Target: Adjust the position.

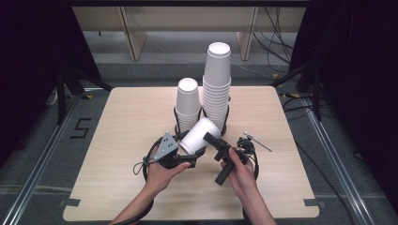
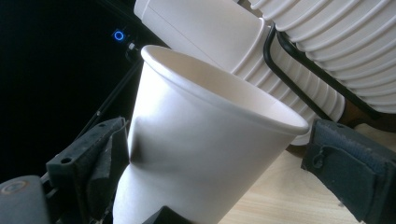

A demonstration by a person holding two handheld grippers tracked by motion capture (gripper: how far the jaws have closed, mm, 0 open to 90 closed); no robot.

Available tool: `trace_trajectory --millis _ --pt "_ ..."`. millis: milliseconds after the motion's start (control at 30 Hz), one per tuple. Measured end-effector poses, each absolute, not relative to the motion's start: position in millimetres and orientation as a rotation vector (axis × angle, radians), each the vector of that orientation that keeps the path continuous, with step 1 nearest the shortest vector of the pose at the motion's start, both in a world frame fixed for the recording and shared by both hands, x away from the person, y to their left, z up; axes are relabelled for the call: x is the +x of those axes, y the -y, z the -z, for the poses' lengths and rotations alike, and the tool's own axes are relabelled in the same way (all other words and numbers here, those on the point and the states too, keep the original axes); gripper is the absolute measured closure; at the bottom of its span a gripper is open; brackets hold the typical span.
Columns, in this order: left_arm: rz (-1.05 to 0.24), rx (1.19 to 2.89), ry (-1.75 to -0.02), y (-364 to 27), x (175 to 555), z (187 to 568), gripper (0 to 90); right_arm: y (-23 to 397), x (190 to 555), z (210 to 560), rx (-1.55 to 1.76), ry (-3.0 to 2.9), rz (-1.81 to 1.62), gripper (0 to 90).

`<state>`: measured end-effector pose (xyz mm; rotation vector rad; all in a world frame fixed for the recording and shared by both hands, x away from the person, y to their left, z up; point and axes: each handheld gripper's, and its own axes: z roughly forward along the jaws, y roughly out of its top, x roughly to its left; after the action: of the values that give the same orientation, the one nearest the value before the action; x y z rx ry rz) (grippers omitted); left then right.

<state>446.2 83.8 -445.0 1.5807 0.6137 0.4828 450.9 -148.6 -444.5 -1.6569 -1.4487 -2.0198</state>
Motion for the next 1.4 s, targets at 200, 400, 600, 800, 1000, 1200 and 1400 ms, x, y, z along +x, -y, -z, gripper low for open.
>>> trace_trajectory --millis 200,400,600,800,1000,1200,1400 --pt "-0.486 1.579 -0.615 -84.2 446.4 444.8 19.4 145.0 453.6 444.4 -1.670 1.378 2.020 5.9" --pt "-0.486 1.573 -0.615 -83.9 446.8 444.4 19.4 143.1 457.2 444.9 -1.674 1.363 2.025 4.9" --pt "-0.484 1.577 -0.613 -82.8 446.7 444.6 19.4 141.3 459.2 446.1 -1.666 1.347 2.022 3.2" --pt "-0.478 1.580 -0.598 -79.1 446.4 445.5 19.5 139.6 461.5 448.0 -1.659 1.333 2.027 1.6" --pt "-0.473 1.593 -0.601 -76.3 445.1 447.2 19.4 137.7 462.6 447.3 -1.662 1.347 2.001 2.7" --pt "-0.466 1.602 -0.604 -77.2 445.8 449.0 20.2 137.1 461.9 445.6 -1.681 1.373 1.992 9.7" --pt "-0.467 1.606 -0.600 -77.9 445.5 448.1 21.2 137.3 463.1 445.4 -1.666 1.446 2.043 14.2"
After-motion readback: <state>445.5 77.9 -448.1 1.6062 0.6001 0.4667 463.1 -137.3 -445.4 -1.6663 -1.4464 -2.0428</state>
